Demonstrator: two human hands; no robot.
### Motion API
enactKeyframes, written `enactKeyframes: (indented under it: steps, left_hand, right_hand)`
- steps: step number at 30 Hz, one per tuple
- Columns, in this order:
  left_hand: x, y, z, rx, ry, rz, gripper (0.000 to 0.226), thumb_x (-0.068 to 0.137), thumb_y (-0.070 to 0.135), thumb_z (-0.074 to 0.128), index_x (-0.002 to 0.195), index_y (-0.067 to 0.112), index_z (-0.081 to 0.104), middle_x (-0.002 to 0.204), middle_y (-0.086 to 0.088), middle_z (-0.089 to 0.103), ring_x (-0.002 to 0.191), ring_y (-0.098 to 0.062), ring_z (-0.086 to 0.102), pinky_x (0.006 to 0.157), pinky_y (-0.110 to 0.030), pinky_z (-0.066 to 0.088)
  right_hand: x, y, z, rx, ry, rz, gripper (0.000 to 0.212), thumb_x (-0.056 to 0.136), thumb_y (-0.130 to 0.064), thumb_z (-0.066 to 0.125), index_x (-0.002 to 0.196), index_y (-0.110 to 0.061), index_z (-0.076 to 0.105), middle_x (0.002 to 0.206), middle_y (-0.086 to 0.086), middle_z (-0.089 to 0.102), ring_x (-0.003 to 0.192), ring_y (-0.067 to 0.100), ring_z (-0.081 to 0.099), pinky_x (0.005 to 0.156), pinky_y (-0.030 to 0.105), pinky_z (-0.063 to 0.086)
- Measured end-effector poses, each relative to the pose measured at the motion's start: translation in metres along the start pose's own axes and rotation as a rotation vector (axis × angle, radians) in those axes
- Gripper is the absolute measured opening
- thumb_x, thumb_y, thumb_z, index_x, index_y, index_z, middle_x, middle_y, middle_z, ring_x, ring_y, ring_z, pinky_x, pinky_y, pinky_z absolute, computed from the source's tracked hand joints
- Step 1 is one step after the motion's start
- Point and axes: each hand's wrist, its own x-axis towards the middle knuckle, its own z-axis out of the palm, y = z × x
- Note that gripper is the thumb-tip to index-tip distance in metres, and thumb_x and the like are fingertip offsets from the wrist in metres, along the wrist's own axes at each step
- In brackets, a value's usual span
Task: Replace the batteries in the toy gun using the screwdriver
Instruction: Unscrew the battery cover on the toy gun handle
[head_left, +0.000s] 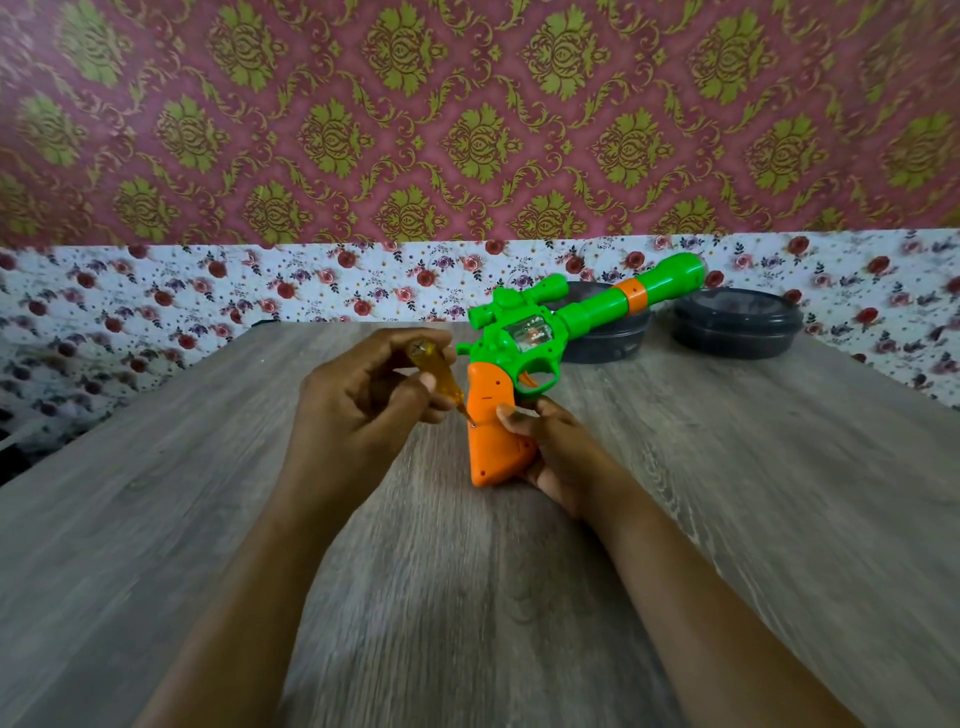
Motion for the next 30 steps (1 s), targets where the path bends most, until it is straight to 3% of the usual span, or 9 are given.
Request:
enactKeyframes:
  steps: [2,6,9,12,17,21,25,30]
  left_hand:
    - [0.0000,-0.0004,0.0005,0.017,0.016,-0.018,0.016,0.083,0.025,0.068,0.097,0.022,0.062,0.094,0.004,0.070,0.070,-0.012,0.069,0.064,-0.020,0.055]
    - [-0.0016,0.0008,0.0024,0.051,0.131,-0.052,0.037,0.061,0.047,0.068,0.079,0.018,0.053,0.081,-0.001,0.070,0.063,-0.016,0.067,0.057,-0.023,0.054]
    - [-0.0018,-0.0010,0.0039,0.044,0.199,-0.027,0.035,0.065,0.041,0.071,0.083,0.026,0.044,0.080,-0.010,0.066,0.060,-0.020,0.066,0.057,-0.031,0.055]
    - [-0.0006,-0.0017,0.0038,0.098,0.211,0.023,0.033,0.079,0.021,0.073,0.094,0.038,0.048,0.084,-0.006,0.061,0.059,-0.016,0.065,0.056,-0.026,0.053]
    - [0.0003,-0.0001,0.0026,0.106,0.162,-0.023,0.023,0.087,0.009,0.064,0.091,0.031,0.057,0.082,0.000,0.061,0.063,-0.010,0.067,0.059,-0.020,0.053]
    - [-0.0008,0.0026,-0.0003,0.005,0.057,-0.032,0.025,0.083,0.007,0.045,0.099,0.020,0.060,0.087,-0.011,0.064,0.070,-0.013,0.068,0.063,-0.021,0.054]
    - [-0.0007,0.0022,0.0004,-0.015,0.045,-0.027,0.021,0.087,-0.002,0.058,0.094,0.018,0.059,0.093,-0.003,0.068,0.068,-0.012,0.068,0.063,-0.021,0.054]
    - [0.0003,-0.0002,0.0035,0.163,0.275,0.006,0.018,0.079,0.027,0.070,0.078,0.027,0.052,0.075,0.003,0.066,0.063,-0.011,0.065,0.061,-0.027,0.055]
  right_hand:
    - [-0.0008,0.0001,0.0000,-0.015,-0.003,0.001,0.042,0.093,-0.009,0.050,0.134,-0.010,0.041,0.127,0.011,0.053,0.102,0.021,0.054,0.087,0.044,0.044]
    - [-0.0004,0.0010,0.0000,-0.036,-0.005,0.000,0.045,0.093,-0.010,0.051,0.136,-0.011,0.039,0.134,0.013,0.051,0.108,0.023,0.052,0.089,0.044,0.044]
    - [0.0005,0.0016,0.0014,-0.048,0.001,0.000,0.046,0.092,-0.011,0.051,0.137,-0.011,0.039,0.134,0.014,0.051,0.108,0.023,0.053,0.088,0.045,0.046]
    - [0.0011,0.0022,0.0023,-0.030,0.004,-0.010,0.045,0.092,-0.010,0.050,0.136,-0.010,0.040,0.130,0.014,0.053,0.095,0.019,0.058,0.079,0.039,0.049]
    - [0.0014,0.0014,0.0016,0.002,0.003,-0.008,0.045,0.092,-0.009,0.050,0.136,-0.008,0.040,0.122,0.011,0.055,0.089,0.015,0.058,0.076,0.037,0.049]
    - [-0.0005,-0.0003,0.0014,0.013,0.004,0.004,0.044,0.093,-0.009,0.050,0.135,-0.011,0.040,0.128,0.013,0.053,0.089,0.016,0.058,0.074,0.037,0.050]
    - [0.0003,0.0000,0.0016,0.010,0.013,0.017,0.044,0.092,-0.009,0.051,0.135,-0.010,0.040,0.129,0.013,0.053,0.103,0.023,0.054,0.083,0.045,0.046]
    - [0.0036,0.0038,0.0011,-0.024,0.002,-0.008,0.048,0.091,-0.011,0.053,0.137,-0.011,0.039,0.127,0.012,0.055,0.101,0.021,0.057,0.081,0.041,0.049]
